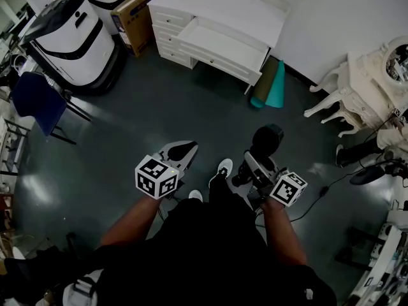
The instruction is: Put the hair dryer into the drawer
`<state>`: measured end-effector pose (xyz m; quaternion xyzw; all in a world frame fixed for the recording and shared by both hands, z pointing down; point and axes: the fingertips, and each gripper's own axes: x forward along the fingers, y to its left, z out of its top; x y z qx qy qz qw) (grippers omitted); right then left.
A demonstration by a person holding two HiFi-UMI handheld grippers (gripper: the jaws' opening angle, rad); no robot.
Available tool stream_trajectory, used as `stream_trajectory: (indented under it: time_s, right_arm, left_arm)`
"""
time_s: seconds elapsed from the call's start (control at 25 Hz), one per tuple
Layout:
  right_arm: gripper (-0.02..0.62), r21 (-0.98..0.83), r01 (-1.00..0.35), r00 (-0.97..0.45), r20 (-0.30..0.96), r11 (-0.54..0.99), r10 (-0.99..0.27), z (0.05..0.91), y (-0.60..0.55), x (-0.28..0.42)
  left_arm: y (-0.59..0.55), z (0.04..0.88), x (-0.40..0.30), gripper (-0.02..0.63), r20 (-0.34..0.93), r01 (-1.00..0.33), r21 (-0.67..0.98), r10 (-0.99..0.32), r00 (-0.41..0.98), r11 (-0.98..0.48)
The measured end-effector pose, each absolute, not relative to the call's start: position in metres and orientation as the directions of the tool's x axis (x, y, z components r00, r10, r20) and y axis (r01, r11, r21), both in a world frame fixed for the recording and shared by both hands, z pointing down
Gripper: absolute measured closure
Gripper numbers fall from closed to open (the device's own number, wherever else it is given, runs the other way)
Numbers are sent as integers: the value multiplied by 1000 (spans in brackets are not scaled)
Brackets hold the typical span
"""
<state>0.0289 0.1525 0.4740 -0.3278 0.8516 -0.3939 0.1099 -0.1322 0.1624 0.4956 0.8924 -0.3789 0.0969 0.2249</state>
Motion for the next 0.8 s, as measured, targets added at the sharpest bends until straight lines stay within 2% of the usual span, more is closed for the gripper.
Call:
stream_trajectory:
  time_s: [0.36, 0.8]
  right_arm:
    - [356, -775, -436, -772, 60, 458, -633, 490, 82, 37]
    - [356, -769, -420, -777, 29, 482, -629, 478, -39, 84]
  left_arm:
    - [99, 502, -125, 588, 379, -751, 321, -648, 660, -577]
    - [-27, 484, -69, 588, 379, -752, 301, -650, 659, -586]
